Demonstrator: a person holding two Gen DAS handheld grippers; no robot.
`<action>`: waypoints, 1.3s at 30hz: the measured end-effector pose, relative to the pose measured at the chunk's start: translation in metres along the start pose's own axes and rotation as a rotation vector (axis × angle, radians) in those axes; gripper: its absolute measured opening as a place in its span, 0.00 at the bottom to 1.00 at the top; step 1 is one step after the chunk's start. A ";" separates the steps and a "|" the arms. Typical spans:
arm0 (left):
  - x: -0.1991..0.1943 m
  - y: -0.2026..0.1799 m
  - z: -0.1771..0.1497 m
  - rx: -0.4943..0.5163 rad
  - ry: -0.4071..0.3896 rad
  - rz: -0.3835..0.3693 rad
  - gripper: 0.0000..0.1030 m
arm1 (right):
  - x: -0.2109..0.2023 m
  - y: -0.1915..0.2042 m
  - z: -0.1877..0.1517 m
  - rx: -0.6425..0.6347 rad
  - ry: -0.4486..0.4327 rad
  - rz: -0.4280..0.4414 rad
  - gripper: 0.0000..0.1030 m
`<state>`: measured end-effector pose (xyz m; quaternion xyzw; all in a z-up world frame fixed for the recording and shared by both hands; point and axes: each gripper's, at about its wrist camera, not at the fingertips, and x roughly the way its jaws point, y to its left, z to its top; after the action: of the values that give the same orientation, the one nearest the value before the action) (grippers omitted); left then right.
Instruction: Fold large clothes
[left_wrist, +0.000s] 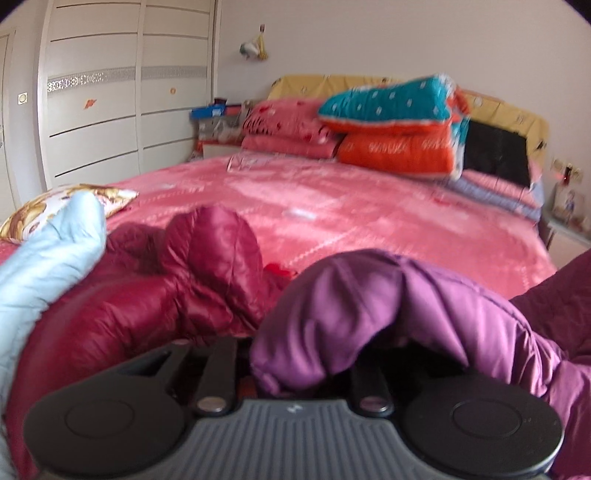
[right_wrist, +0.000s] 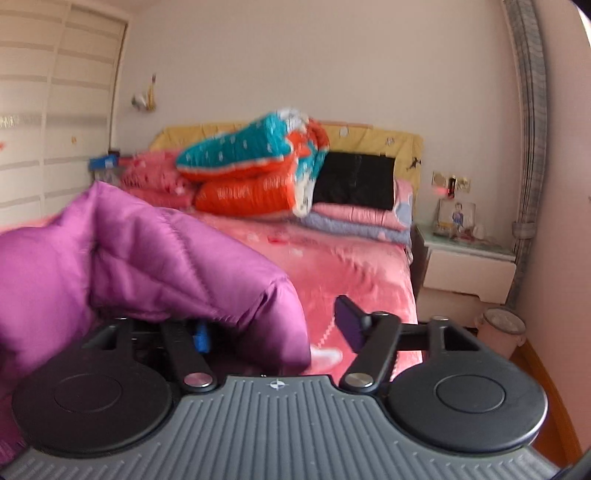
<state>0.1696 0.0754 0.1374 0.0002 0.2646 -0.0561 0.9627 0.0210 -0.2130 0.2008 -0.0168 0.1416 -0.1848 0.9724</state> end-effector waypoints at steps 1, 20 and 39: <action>0.003 -0.001 -0.002 0.009 0.006 0.019 0.41 | 0.009 0.004 -0.007 -0.011 0.021 -0.005 0.97; -0.092 0.007 -0.046 0.278 0.070 0.089 0.82 | 0.023 -0.049 -0.093 0.097 0.250 0.068 1.00; -0.075 -0.088 -0.046 0.306 0.131 -0.315 0.51 | -0.007 -0.063 -0.131 0.299 0.174 0.192 1.00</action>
<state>0.0721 -0.0028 0.1385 0.1084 0.3116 -0.2452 0.9116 -0.0447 -0.2665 0.0821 0.1572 0.1970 -0.1110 0.9613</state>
